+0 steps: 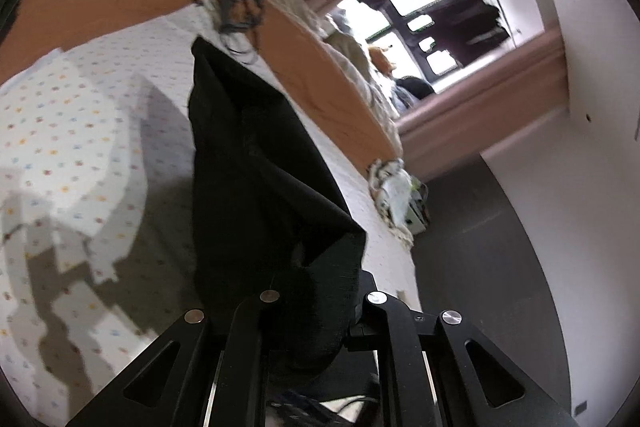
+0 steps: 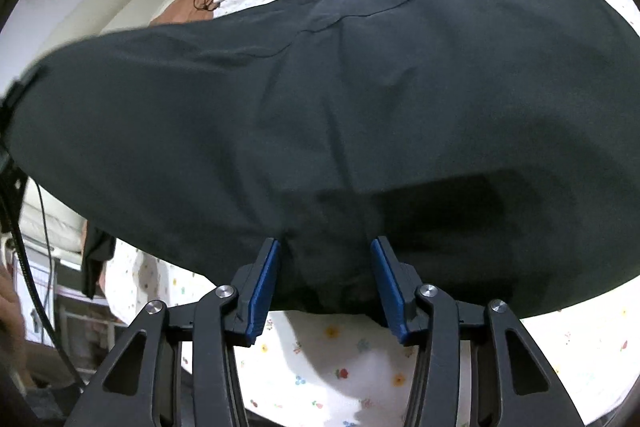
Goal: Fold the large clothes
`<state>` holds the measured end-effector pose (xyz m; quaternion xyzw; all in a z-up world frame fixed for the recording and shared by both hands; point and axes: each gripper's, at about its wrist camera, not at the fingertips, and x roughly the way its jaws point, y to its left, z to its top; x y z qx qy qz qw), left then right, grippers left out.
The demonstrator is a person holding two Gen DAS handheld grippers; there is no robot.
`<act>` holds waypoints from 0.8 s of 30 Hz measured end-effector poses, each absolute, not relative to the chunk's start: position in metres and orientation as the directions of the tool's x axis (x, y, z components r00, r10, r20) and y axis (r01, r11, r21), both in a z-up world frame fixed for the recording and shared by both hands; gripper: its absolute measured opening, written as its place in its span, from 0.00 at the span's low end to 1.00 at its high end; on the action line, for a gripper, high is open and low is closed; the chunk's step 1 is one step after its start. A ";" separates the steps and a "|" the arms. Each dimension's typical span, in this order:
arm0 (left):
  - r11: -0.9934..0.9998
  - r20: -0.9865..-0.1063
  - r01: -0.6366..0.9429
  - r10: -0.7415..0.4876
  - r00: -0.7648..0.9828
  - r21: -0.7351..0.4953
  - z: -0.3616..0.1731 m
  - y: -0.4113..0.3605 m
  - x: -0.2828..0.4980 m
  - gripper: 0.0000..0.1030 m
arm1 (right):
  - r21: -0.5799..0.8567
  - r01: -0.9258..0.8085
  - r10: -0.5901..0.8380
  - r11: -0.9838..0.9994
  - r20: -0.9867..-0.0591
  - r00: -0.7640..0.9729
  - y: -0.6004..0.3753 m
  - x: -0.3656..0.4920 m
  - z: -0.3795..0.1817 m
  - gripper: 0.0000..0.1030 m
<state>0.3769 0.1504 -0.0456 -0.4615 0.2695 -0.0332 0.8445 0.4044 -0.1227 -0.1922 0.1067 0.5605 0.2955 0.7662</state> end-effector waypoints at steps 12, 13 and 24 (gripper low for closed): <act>0.635 -0.398 -0.047 -0.423 0.814 -0.771 0.003 0.070 0.431 0.11 | 0.650 -0.255 0.698 0.716 -0.659 0.280 -0.201 0.401 -0.152 0.46; 0.638 -0.400 -0.041 -0.430 0.810 -0.769 0.003 0.064 0.434 0.11 | 0.658 -0.243 0.701 0.713 -0.650 0.294 -0.211 0.401 -0.149 0.46; 0.689 -0.505 -0.025 -0.505 0.700 -0.725 -0.032 -0.034 0.496 0.11 | 0.699 -0.023 0.614 0.715 -0.612 0.498 -0.372 0.382 -0.137 0.46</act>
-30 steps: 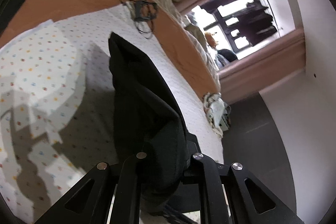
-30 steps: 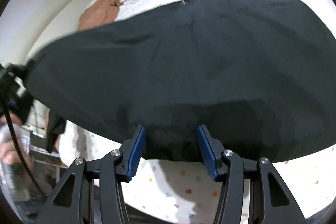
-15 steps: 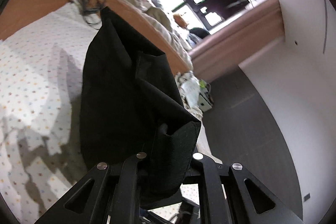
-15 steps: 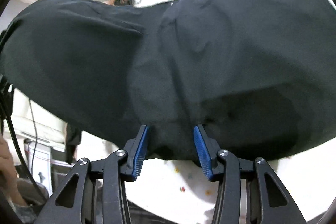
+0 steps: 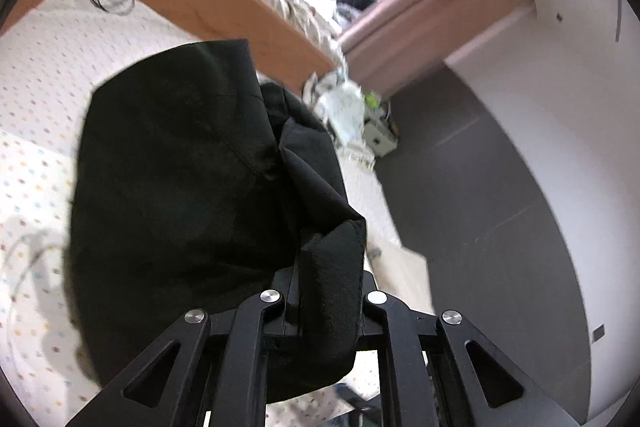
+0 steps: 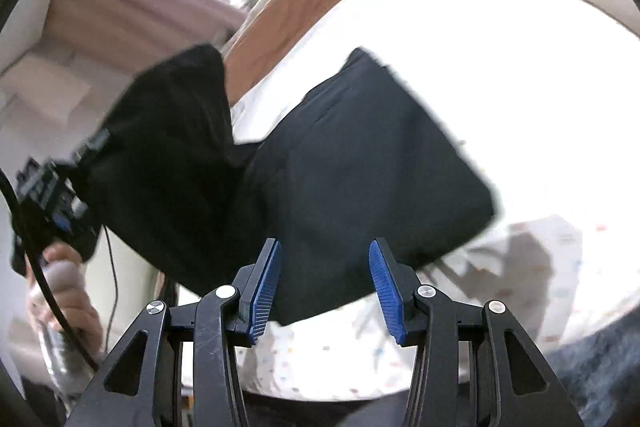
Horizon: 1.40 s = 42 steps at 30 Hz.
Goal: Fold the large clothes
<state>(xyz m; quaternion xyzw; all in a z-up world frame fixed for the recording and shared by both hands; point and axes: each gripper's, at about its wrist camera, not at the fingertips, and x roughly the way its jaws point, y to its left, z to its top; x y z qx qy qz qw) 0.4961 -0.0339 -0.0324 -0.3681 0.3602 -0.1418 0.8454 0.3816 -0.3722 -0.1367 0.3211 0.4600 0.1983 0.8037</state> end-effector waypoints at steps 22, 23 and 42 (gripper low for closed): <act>0.876 -0.791 -0.045 -0.410 0.454 -0.480 -0.127 -0.181 0.545 0.11 | 0.696 0.148 0.539 0.703 -0.657 0.527 -0.481 0.363 -0.157 0.46; 0.877 -0.792 -0.042 -0.411 0.450 -0.479 -0.127 -0.179 0.548 0.11 | 0.696 0.151 0.539 0.702 -0.658 0.526 -0.483 0.365 -0.159 0.46; 0.802 -0.693 -0.097 -0.441 0.571 -0.590 -0.091 -0.041 0.484 0.65 | 0.748 -0.005 0.664 0.663 -0.586 0.464 -0.401 0.411 -0.149 0.68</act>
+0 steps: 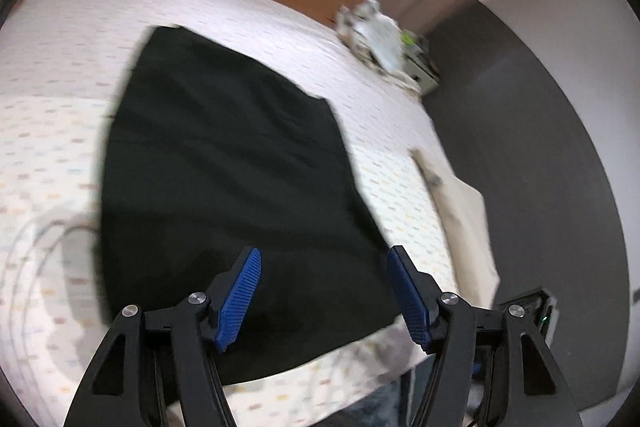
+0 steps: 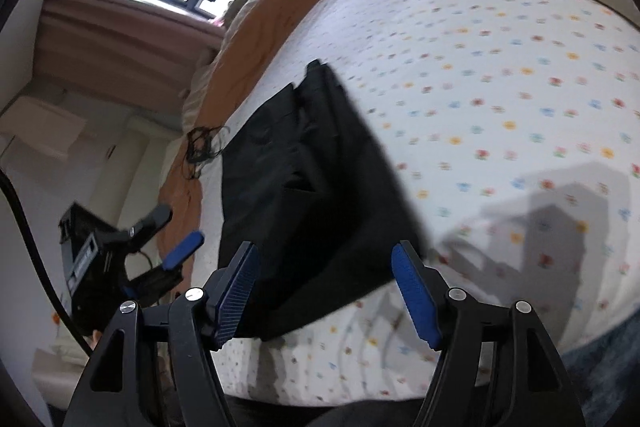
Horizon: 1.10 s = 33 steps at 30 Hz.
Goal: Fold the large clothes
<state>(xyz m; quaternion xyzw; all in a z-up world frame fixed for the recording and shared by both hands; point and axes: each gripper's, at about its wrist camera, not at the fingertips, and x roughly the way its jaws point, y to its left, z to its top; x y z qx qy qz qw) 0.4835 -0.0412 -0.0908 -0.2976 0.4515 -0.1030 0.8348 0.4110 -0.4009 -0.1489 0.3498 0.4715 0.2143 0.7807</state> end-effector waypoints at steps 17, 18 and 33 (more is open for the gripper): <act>0.835 -0.826 -0.285 -0.304 0.474 -0.471 -0.162 0.011 0.452 0.64 | 0.727 -0.065 0.669 0.684 -0.588 0.455 -0.381 0.445 -0.152 0.08; 0.826 -0.816 -0.272 -0.332 0.473 -0.493 -0.164 0.009 0.449 0.61 | 0.730 -0.060 0.670 0.681 -0.588 0.453 -0.383 0.443 -0.155 0.08; 0.845 -0.798 -0.184 -0.371 0.475 -0.502 -0.145 -0.025 0.434 0.56 | 0.754 0.051 0.669 0.655 -0.609 0.426 -0.421 0.421 -0.211 0.06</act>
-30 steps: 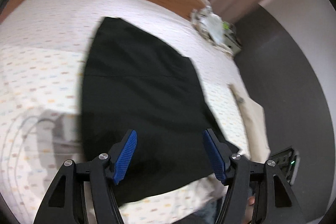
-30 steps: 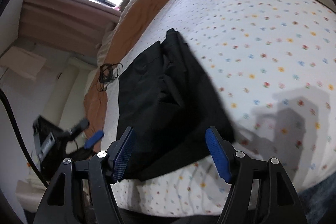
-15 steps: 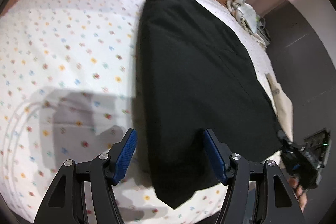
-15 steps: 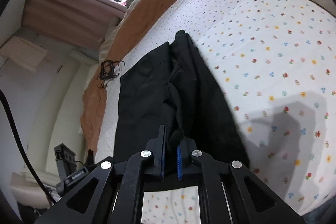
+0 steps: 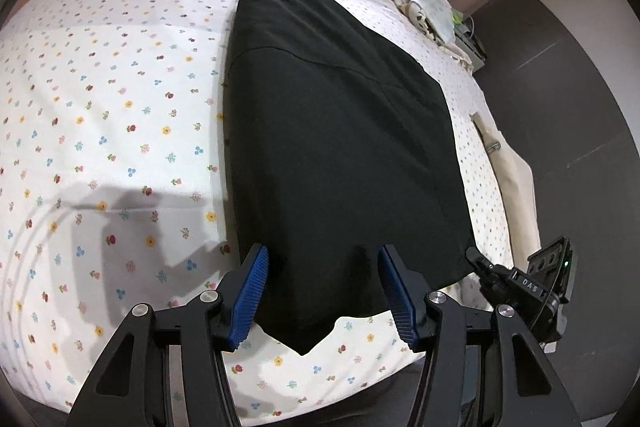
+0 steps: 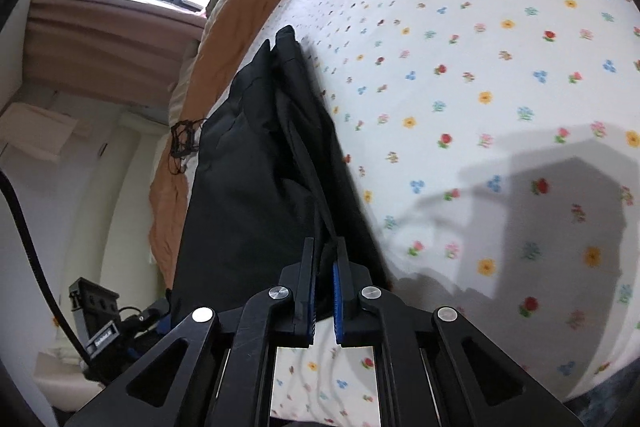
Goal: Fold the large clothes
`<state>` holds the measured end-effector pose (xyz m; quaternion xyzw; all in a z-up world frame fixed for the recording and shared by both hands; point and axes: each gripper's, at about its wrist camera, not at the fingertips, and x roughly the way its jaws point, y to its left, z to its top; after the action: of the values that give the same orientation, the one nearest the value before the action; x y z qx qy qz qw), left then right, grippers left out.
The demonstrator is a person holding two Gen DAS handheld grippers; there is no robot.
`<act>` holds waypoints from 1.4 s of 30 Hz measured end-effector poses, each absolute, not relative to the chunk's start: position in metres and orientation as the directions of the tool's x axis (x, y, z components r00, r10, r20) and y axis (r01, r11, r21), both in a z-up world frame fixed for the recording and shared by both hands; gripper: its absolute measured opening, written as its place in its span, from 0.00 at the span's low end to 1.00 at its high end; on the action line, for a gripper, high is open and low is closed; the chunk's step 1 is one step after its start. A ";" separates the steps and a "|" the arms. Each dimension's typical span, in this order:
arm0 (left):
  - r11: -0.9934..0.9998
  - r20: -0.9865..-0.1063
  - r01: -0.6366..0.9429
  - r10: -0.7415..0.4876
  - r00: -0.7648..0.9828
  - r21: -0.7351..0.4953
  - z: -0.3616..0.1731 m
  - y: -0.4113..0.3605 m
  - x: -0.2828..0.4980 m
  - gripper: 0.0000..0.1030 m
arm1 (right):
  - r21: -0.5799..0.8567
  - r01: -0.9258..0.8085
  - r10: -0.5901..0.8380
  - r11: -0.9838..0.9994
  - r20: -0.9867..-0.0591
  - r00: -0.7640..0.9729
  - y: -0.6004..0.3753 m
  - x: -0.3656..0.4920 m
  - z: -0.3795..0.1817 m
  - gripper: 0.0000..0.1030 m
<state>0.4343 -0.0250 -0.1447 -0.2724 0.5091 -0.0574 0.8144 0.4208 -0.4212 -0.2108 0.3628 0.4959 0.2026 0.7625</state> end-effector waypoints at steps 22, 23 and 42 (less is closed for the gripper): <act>0.791 -0.795 -0.302 -0.345 0.499 -0.532 -0.170 0.033 0.511 0.56 | 0.675 -0.096 0.663 0.731 -0.670 0.334 -0.394 0.523 -0.156 0.73; 0.791 -0.796 -0.303 -0.345 0.497 -0.532 -0.172 0.035 0.516 0.56 | 0.682 -0.108 0.676 0.723 -0.667 0.314 -0.388 0.533 -0.157 0.76; 0.814 -0.815 -0.310 -0.303 0.494 -0.491 -0.184 0.057 0.588 0.56 | 0.778 -0.152 0.791 0.610 -0.610 0.054 -0.331 0.644 -0.216 0.83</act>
<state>0.5882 0.0574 -0.1845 -0.3050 0.5030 0.0022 0.8087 0.6443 -0.3307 -0.2161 0.2696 0.5922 0.3499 0.6740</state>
